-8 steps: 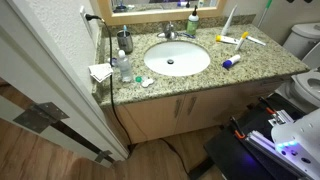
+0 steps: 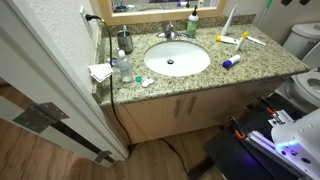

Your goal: Open the faucet of the hand wash sink.

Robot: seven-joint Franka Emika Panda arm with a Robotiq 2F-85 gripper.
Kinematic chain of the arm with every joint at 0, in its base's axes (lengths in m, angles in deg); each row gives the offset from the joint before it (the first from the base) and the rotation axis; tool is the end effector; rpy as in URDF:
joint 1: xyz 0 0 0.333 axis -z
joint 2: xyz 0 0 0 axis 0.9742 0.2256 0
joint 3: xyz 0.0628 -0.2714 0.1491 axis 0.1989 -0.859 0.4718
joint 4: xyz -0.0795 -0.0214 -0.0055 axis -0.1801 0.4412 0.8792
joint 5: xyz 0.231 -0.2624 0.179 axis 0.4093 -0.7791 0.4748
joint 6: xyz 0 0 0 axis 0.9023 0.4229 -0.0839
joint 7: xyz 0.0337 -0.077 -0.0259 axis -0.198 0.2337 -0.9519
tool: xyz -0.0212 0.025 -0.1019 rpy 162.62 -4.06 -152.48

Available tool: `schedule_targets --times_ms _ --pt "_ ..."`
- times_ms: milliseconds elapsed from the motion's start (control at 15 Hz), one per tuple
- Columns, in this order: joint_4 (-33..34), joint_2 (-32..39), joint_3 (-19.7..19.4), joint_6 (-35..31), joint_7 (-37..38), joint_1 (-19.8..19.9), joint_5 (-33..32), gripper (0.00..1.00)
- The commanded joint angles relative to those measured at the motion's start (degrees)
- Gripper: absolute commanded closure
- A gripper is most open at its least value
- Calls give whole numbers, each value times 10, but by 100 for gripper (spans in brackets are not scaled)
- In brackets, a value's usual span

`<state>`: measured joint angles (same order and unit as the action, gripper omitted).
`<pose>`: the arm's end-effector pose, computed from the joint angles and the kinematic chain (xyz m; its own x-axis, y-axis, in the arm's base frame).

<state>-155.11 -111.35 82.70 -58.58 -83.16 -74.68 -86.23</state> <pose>0.3051 -0.0306 0.5754 0.9724 -0.1573 0.1721 -0.1475 -0.9867 -0.0684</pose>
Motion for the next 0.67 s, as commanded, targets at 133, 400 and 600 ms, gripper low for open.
schedule_targets --times_ms 133,400,600 --pt "74 183 94 -92 81 -23 21 0" --pt "89 205 107 -109 115 -36 26 0" --pt "139 256 108 -108 122 -42 37 0"
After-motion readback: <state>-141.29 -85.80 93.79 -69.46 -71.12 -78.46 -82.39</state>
